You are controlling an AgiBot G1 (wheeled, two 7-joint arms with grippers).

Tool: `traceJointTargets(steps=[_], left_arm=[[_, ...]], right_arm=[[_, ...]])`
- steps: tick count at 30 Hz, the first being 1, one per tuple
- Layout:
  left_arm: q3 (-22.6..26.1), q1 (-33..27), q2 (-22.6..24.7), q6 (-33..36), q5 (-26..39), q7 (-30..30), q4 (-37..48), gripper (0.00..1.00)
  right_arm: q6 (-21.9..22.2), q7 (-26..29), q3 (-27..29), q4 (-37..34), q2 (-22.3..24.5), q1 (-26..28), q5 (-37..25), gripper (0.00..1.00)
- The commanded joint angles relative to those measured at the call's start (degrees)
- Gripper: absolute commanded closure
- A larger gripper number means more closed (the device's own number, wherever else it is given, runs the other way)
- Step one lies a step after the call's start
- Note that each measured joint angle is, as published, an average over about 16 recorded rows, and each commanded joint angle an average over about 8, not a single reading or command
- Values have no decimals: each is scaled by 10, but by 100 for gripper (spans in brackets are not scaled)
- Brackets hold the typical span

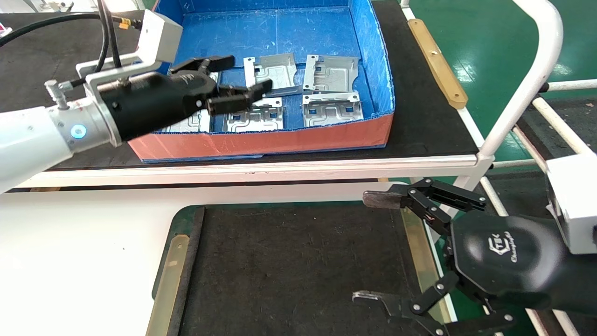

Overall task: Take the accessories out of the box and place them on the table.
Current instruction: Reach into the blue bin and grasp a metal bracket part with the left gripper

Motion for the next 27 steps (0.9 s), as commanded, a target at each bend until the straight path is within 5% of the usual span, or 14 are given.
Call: traceJointTargets(steps=[1,27], left_arm=[[5,-15,11,-13,14,-2,25,0],[76,-98,129,-152,140,-92,177,0]], right_arm=[[0,0,0,0,0,0,0,0],[0,0,0,0,0,0,0,0]])
